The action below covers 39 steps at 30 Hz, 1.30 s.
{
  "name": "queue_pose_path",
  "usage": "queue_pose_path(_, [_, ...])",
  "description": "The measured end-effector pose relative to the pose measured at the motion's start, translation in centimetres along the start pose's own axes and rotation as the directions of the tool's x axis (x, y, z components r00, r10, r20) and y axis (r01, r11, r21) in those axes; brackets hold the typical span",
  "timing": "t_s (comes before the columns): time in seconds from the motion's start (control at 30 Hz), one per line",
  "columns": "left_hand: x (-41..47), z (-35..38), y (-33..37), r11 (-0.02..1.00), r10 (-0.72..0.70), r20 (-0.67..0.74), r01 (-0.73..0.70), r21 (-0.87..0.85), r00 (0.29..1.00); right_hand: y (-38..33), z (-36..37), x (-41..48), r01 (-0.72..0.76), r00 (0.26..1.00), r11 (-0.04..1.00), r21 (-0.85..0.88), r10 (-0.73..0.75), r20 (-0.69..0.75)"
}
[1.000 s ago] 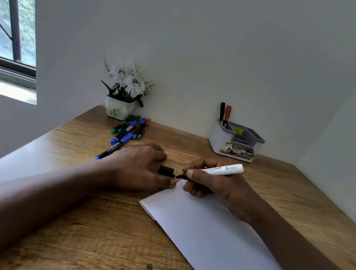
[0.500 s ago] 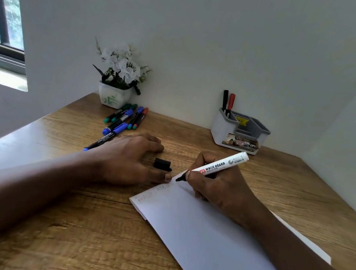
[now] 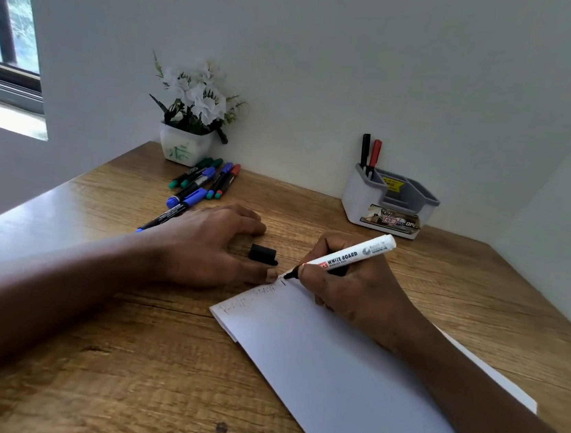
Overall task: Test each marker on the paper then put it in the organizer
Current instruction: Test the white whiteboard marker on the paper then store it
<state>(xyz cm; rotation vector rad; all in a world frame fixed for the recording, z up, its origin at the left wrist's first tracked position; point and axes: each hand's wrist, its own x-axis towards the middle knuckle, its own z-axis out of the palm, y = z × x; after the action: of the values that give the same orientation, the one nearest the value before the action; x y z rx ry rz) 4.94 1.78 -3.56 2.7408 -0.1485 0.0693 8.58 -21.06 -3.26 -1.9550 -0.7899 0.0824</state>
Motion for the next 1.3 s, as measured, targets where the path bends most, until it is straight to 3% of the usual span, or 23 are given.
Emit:
queue_pose_path(0.67, [0.20,-0.03,-0.13,1.000,-0.005,0.023,0.006,-0.012,1.000,0.21,0.30,0.02,0.021,0.998,0.999,-0.041,-0.023,-0.050])
queue_pose_path(0.77, [0.18,-0.03,-0.12,1.000,-0.005,0.018,0.006,-0.011,1.000,0.36,0.39,0.04,0.038,0.992,0.998,-0.046,-0.043,-0.118])
queue_pose_path(0.97, [0.21,0.01,-0.22,1.000,-0.007,0.013,0.007,-0.014,1.000,0.48,0.37,0.02,0.007,0.996,0.999,-0.050,-0.011,-0.083])
queue_pose_path(1.3, [0.31,0.02,-0.31,1.000,-0.001,0.018,0.001,-0.018,1.000,0.54,0.24,0.21,-0.023,0.988,0.999,-0.045,0.016,-0.154])
